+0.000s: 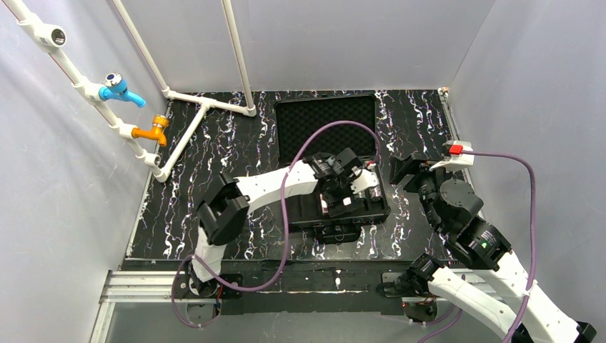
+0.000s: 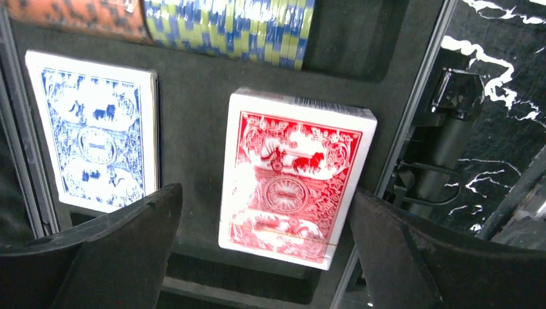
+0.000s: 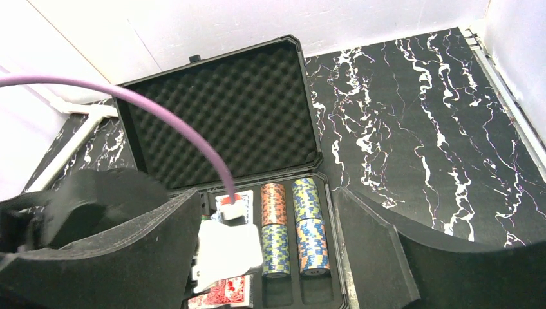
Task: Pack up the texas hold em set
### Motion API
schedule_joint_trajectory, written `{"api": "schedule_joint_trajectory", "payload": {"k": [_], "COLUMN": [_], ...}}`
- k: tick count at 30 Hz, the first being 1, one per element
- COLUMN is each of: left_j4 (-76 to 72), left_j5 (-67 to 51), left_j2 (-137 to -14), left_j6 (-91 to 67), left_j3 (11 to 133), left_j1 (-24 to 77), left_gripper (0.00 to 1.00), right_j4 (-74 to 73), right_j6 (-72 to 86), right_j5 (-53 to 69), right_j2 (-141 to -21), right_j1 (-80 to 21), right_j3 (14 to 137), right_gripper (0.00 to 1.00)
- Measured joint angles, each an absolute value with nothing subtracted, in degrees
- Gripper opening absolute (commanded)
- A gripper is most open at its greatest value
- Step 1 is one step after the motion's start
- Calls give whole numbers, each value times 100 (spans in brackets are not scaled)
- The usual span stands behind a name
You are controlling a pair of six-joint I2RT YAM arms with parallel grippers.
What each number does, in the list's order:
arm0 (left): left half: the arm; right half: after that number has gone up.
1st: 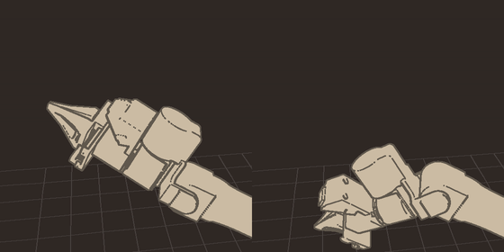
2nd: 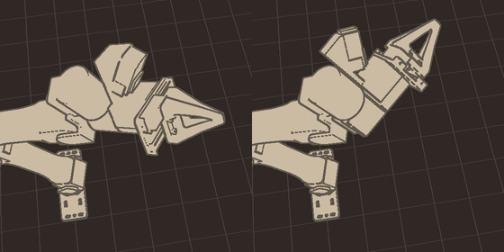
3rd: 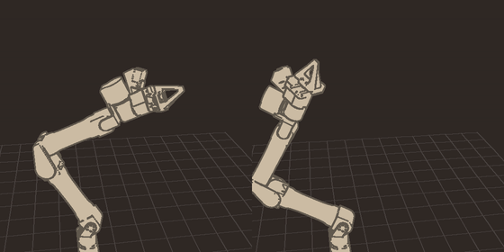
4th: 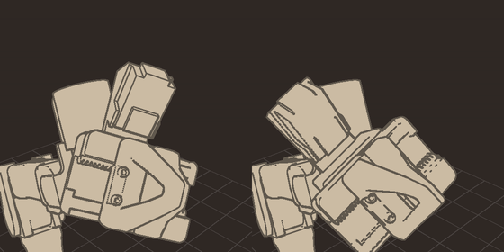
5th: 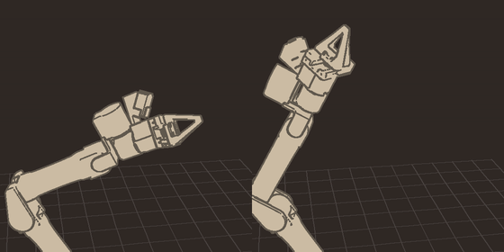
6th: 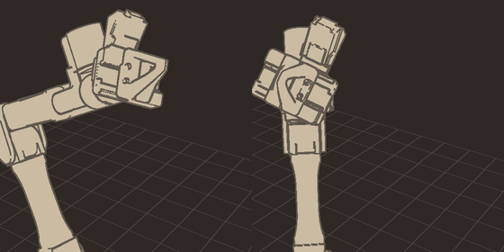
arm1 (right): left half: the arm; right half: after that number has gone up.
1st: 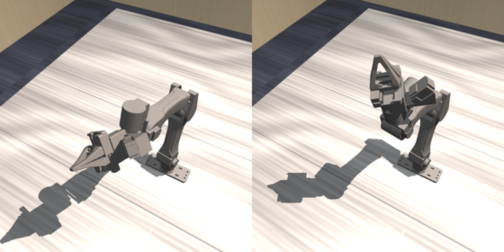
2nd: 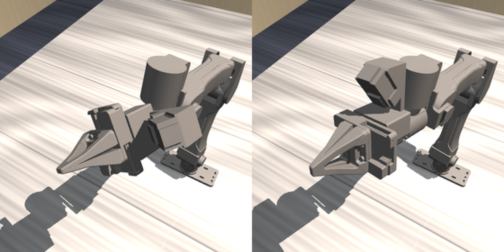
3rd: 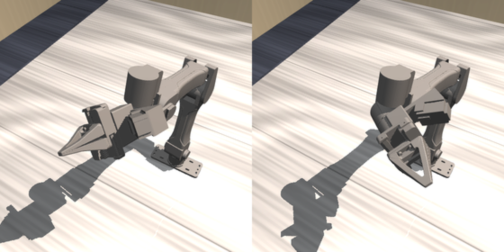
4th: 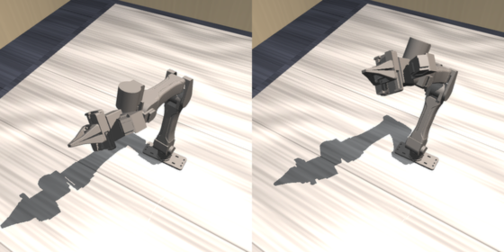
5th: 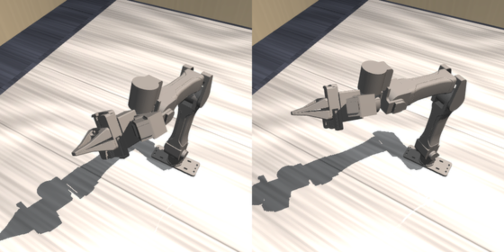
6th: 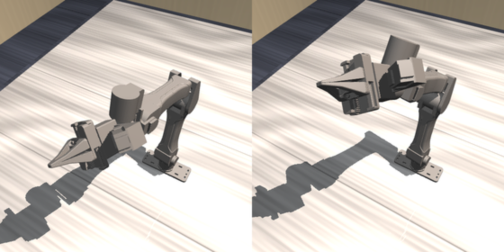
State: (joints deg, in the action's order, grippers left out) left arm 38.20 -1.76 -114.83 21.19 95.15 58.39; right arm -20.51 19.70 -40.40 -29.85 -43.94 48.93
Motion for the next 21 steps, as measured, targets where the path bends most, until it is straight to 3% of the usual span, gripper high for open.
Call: {"api": "schedule_joint_trajectory", "payload": {"k": [6,11,17,21], "left_j4": [2279,1839,1831,2005], "left_j5": [456,423,-266,-598], "left_j2": [-10160,-9767,-9574,-9612], "left_j6": [1625,1559,1588,1632], "left_j3": [7780,7627,7629,7647], "left_j1": [5867,5854,5850,5850], "left_gripper": [98,87,67,41], "right_j4": [-2051,-2051,-2049,-2051], "right_j6": [1966,1949,1962,1994], "right_j5": [-4040,-4040,-4010,-3986], "right_j2": [-2995,-3011,-3022,-3048], "right_j1": [-4394,-4394,-4394,-4394], "right_j3": [4893,4897,4897,4897], "right_gripper": [86,86,86,86]}}
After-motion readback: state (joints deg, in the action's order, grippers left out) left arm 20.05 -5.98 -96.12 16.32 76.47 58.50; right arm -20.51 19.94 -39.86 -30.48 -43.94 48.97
